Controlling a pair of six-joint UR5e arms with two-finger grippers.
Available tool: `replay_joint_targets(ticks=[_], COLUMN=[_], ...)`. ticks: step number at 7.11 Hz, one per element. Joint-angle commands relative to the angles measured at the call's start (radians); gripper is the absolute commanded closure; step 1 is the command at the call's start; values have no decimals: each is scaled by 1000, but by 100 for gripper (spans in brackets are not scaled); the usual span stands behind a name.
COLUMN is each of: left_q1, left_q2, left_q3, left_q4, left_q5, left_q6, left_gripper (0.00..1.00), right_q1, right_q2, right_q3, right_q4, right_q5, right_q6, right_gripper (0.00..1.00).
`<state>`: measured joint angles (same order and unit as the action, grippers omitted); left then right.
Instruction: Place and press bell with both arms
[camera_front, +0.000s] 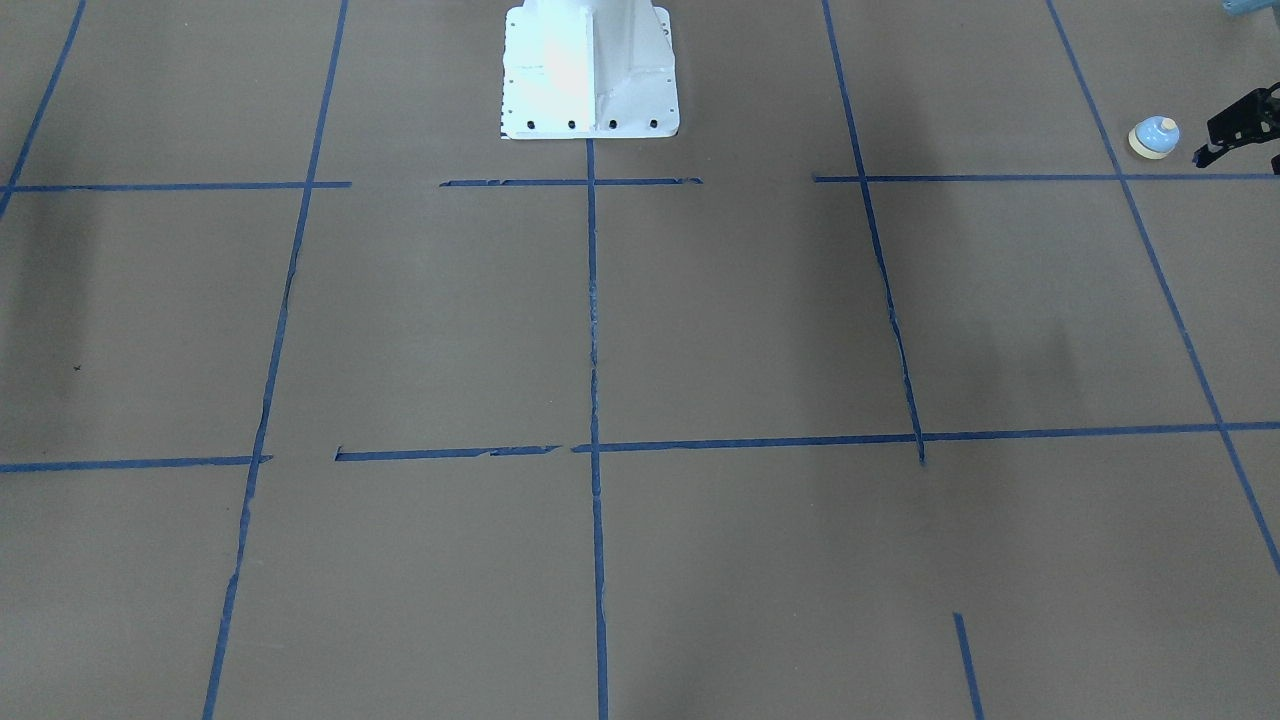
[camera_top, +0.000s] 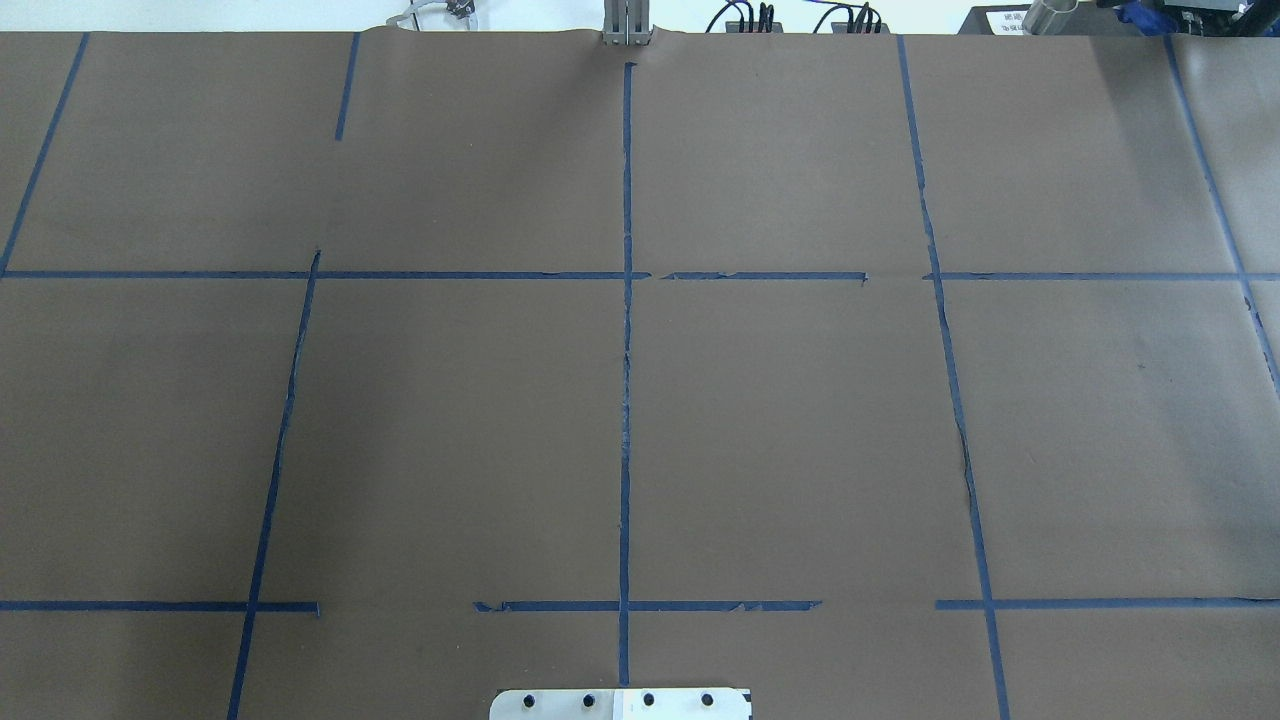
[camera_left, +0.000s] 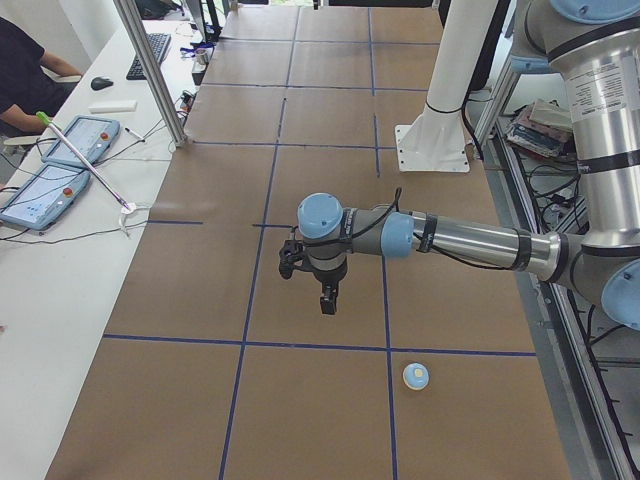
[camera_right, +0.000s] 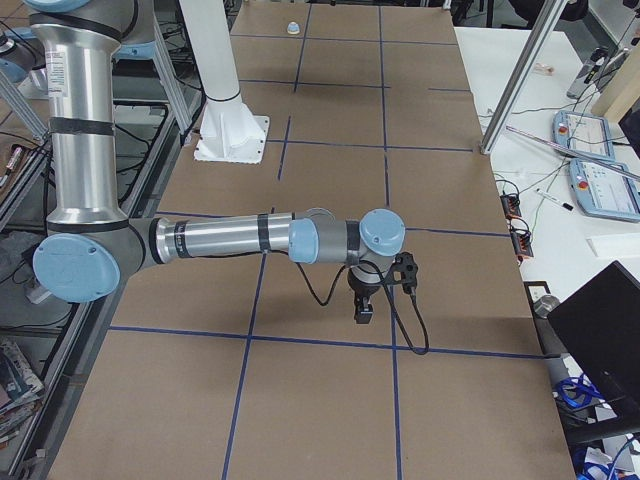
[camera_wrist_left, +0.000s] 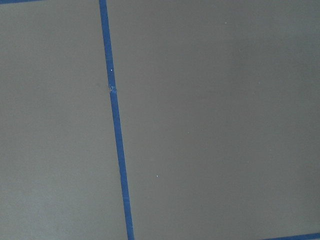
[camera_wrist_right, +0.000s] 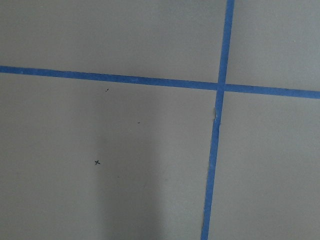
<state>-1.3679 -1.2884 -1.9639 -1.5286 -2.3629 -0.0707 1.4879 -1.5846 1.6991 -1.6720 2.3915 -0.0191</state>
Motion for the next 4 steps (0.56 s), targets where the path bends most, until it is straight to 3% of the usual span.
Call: replay_joint_targets(ticks=[1, 3, 4], left_q1=[32, 41, 43], left_q2=[125, 314, 355], left_q3=[60, 78, 100], left_q4=[-245, -465, -478], left_q5=[24, 25, 25], left_q6=[-20, -81, -96], left_gripper=[0, 0, 0], right_q1=[-3, -5, -6], right_q2=[0, 0, 0], right_q3=[-1, -1, -1], right_q4=[0, 0, 0], right_q5=[0, 6, 8], right_q6=[1, 1, -1], right_gripper=[0, 0, 0])
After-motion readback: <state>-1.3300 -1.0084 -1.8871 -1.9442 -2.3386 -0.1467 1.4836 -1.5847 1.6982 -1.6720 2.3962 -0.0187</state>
